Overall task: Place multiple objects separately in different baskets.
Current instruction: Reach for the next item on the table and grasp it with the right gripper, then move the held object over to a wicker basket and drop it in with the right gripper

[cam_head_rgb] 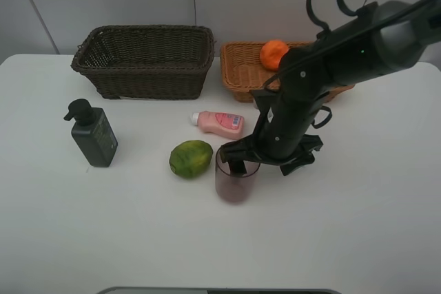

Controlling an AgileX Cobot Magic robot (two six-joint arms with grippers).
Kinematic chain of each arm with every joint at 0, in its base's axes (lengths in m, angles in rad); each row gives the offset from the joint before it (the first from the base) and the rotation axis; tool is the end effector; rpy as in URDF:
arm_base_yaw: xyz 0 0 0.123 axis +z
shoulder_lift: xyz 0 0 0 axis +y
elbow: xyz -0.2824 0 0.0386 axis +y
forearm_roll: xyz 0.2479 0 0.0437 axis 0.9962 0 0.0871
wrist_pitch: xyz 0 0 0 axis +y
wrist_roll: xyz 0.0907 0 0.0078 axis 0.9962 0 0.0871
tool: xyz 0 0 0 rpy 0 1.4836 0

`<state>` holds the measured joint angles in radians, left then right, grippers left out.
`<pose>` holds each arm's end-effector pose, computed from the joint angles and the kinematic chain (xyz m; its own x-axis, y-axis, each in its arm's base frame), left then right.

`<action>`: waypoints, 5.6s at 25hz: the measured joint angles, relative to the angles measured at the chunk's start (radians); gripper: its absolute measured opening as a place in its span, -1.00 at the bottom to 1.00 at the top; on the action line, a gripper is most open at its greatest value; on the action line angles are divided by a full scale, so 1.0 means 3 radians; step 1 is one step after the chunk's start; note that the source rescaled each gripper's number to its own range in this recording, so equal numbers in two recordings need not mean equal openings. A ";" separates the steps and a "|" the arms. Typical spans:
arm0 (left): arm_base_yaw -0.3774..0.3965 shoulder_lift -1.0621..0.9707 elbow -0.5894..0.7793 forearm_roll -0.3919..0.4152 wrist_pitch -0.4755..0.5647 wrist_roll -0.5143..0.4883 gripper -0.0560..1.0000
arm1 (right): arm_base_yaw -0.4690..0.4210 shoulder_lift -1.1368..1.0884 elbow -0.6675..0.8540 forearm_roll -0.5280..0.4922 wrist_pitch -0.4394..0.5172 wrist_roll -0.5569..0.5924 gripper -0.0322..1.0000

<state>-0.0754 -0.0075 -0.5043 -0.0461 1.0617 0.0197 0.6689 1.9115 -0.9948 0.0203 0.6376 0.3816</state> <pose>-0.0068 -0.0032 0.2783 -0.4450 0.0308 -0.8950 0.1099 0.9937 -0.0204 0.2547 0.2028 0.1156 -0.9600 -0.2649 -0.0909 -0.2702 0.9614 0.0512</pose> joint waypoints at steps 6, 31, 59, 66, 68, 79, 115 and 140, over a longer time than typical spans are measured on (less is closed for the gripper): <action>0.0000 0.0000 0.0000 0.0000 0.0000 0.0000 1.00 | 0.0000 0.0067 0.0000 0.0010 0.0008 0.0000 0.60; 0.0000 0.0000 0.0000 0.0000 0.0000 0.0000 1.00 | 0.0000 -0.0256 0.0004 -0.0005 0.0089 0.0012 -0.81; 0.0000 0.0000 0.0000 0.0000 0.0000 0.0000 1.00 | 0.0000 -0.0473 0.0004 -0.0008 0.0098 0.0012 -0.94; 0.0000 0.0000 0.0000 0.0000 0.0000 0.0000 1.00 | 0.0000 -0.0476 0.0004 -0.0008 0.0098 0.0012 -0.94; 0.0000 0.0000 0.0000 0.0000 0.0000 0.0000 1.00 | 0.0000 -0.0483 0.0004 -0.0008 0.0098 0.0012 -0.94; 0.0000 0.0000 0.0000 0.0000 0.0000 0.0000 1.00 | 0.0000 -0.0633 -0.0045 -0.0011 0.0129 0.0012 -0.94; 0.0000 0.0000 0.0000 0.0000 0.0000 0.0000 1.00 | 0.0000 0.0395 -0.2745 -0.0300 0.0248 -0.0227 -0.94; 0.0000 0.0000 0.0000 0.0000 0.0000 0.0000 1.00 | 0.0000 0.1434 -0.2963 -0.0543 -0.1261 -0.0241 -0.94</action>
<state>-0.0754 -0.0075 -0.5043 -0.0461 1.0617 0.0197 0.6689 2.3418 -1.8837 -0.1425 0.2593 0.3094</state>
